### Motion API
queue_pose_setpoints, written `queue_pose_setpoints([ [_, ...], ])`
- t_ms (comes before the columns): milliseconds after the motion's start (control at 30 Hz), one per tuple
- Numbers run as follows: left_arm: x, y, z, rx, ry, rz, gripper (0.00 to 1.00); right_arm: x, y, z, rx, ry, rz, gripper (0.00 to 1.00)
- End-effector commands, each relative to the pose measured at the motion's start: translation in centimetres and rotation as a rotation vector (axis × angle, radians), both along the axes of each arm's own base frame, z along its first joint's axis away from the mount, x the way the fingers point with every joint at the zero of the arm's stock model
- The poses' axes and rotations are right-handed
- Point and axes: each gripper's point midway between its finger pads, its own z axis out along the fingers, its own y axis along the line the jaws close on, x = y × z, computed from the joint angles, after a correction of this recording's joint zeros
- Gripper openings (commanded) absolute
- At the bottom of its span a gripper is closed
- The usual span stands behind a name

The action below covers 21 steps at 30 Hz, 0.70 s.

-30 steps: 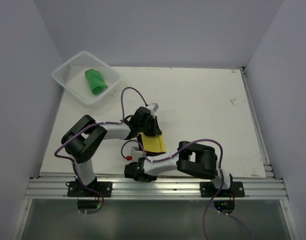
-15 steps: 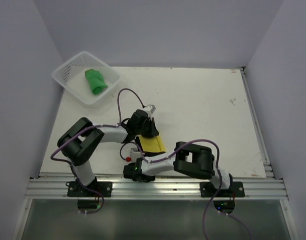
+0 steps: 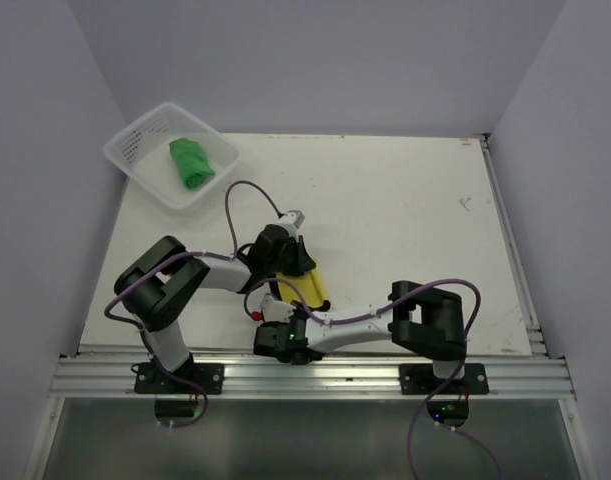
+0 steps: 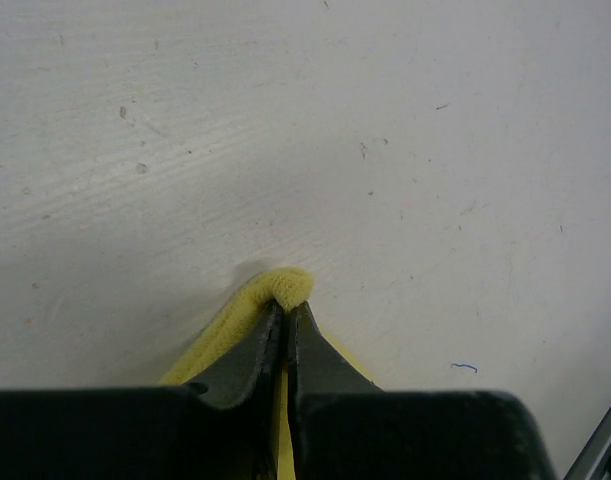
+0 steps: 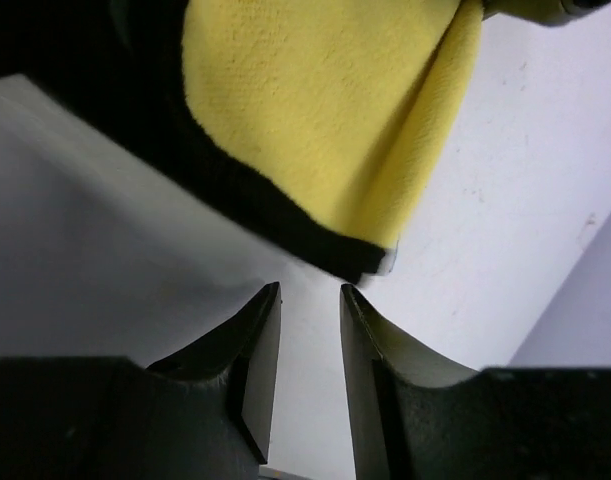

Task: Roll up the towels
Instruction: Roll the towel

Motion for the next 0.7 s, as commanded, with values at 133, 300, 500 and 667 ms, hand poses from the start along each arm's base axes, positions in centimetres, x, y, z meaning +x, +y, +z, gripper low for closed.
queue_pose_setpoints([
  [133, 0.5, 3.6, -3.4, 0.11, 0.007, 0.115, 0.0, -0.9, 1.9, 2.7, 0.35, 0.03, -0.112, 0.37],
  [300, 0.2, 3.7, -3.4, 0.097, 0.01, 0.113, 0.0, -0.7, 1.1, 5.2, 0.51, 0.022, -0.164, 0.39],
  [500, -0.2, 3.9, -3.5, 0.091, 0.016, 0.119, 0.0, 1.0, -1.1, 7.1, 0.791, 0.077, -0.318, 0.37],
  [667, -0.4, 4.1, -3.5, 0.081, 0.016, 0.129, 0.0, 2.6, -2.9, 8.1, 1.089, 0.204, -0.46, 0.38],
])
